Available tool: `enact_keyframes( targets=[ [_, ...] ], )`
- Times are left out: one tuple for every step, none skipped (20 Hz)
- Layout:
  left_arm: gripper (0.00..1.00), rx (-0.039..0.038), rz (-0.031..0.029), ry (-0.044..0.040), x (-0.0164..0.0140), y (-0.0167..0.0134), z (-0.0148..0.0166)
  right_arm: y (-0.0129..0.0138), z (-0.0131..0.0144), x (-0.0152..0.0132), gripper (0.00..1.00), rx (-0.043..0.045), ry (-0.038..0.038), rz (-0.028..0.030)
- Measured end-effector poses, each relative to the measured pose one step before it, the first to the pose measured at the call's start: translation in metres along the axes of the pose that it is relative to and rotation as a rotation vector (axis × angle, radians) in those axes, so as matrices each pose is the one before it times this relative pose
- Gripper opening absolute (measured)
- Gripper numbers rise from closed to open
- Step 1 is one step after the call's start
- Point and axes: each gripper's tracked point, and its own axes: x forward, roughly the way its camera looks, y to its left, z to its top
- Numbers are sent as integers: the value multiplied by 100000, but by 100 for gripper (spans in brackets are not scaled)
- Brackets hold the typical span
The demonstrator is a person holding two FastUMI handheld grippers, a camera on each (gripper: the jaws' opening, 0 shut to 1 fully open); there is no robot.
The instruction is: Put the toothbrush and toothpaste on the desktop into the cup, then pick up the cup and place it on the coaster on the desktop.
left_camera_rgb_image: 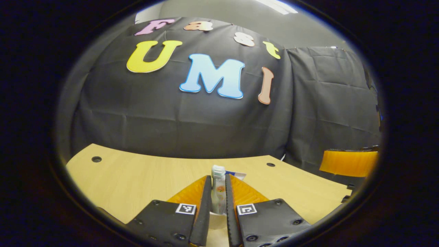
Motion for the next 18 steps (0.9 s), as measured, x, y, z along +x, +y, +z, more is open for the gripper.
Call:
enact_keyframes(
  targets=[
    [23,1270,512,598,-71,-6,89,-22,110,-63,83,36,179,239],
    [37,1021,-749,1305,-30,-292,-372,-4,88,-27,82,181,212,289],
    [44,451,152,1245,-74,-128,-338,47,89,-72,82,298,180,348],
    [55,-231,-174,496,-204,-133,-34,-23,89,-101,82,292,54,367],
    [66,-73,1999,-371,-137,326,205,87,165,-79,82,187,147,568],
    [68,-48,1075,11,-186,148,-55,99,101,-66,82,-57,122,606],
    [70,274,1013,101,-195,115,134,30,307,-59,82,-293,179,857],
    [70,727,1835,210,-230,308,-6,74,249,4,82,-244,357,817],
    [70,448,912,507,-180,140,35,18,126,35,83,-211,118,876],
    [76,176,1200,1271,-110,155,-188,-11,301,-11,83,33,57,917],
    [76,258,1443,1587,-110,275,-241,104,366,-38,82,299,-25,1277],
    [76,-99,1263,1231,-152,287,-146,140,349,11,82,281,-212,1165],
    [82,-181,1817,401,-248,252,90,123,361,-4,82,23,-92,1378],
    [89,41,1278,-435,-523,245,287,168,159,48,82,-355,134,1354],
    [87,164,1333,-1036,-451,149,586,64,236,-18,82,-747,263,962],
    [85,281,1690,-1084,-593,323,669,-44,88,47,82,-609,389,603],
    [86,-228,1235,-1252,-568,228,808,-10,9,97,82,-131,1050,256],
    [90,-385,1007,-1457,-591,284,923,147,-318,152,82,-5,1975,704]
  ],
)
